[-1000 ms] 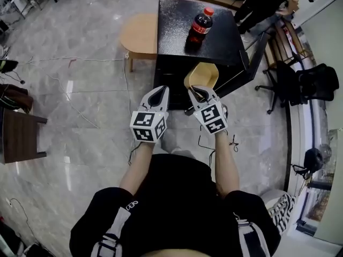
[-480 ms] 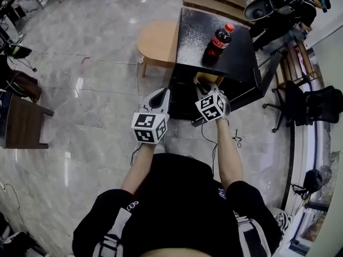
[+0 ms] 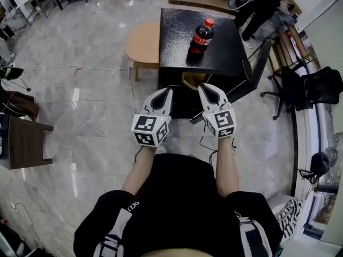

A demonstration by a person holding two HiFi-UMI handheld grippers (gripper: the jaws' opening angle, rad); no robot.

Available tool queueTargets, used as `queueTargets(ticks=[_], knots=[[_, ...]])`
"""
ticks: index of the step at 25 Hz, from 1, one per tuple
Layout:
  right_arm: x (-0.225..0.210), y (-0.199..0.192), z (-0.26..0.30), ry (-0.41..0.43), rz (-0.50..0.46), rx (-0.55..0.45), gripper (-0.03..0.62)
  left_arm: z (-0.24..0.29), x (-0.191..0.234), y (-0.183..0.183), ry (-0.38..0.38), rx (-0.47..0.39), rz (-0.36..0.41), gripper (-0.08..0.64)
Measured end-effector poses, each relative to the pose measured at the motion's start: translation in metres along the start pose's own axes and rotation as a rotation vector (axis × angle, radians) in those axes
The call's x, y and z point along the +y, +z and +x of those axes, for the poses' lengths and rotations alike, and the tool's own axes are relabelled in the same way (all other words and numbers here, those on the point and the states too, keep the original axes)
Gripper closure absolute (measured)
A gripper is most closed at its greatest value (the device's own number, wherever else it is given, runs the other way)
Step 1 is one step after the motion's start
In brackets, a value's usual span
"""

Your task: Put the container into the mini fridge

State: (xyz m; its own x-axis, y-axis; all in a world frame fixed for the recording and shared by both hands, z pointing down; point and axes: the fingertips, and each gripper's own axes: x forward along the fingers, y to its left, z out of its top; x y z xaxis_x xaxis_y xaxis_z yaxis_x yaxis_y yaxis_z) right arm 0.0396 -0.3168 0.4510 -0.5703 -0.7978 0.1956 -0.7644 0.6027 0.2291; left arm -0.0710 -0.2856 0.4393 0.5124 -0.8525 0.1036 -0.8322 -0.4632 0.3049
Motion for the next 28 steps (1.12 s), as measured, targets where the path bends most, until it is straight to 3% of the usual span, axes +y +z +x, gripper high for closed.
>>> queueTargets(ticks=[5, 8, 13, 18, 28], knots=[[-0.058, 0.05, -0.059, -0.118, 0.37, -0.338, 0.575, 0.016, -0.018, 0.027, -0.063, -0.054, 0.033, 0.549], [-0.1, 0.058, -0.091, -0.243, 0.483, -0.444, 0.577, 0.032, -0.032, 0.05, -0.088, -0.087, 0.066, 0.549], [-0.126, 0.046, -0.107, -0.379, 0.46, -0.354, 0.58, 0.055, -0.049, 0.074, -0.11, -0.11, 0.123, 0.549], [-0.126, 0.035, -0.107, -0.39, 0.431, -0.281, 0.581, 0.067, -0.057, 0.081, -0.109, -0.107, 0.142, 0.549], [-0.132, 0.036, -0.102, -0.354, 0.401, -0.269, 0.581, 0.077, -0.065, 0.071, -0.093, -0.079, 0.147, 0.549]])
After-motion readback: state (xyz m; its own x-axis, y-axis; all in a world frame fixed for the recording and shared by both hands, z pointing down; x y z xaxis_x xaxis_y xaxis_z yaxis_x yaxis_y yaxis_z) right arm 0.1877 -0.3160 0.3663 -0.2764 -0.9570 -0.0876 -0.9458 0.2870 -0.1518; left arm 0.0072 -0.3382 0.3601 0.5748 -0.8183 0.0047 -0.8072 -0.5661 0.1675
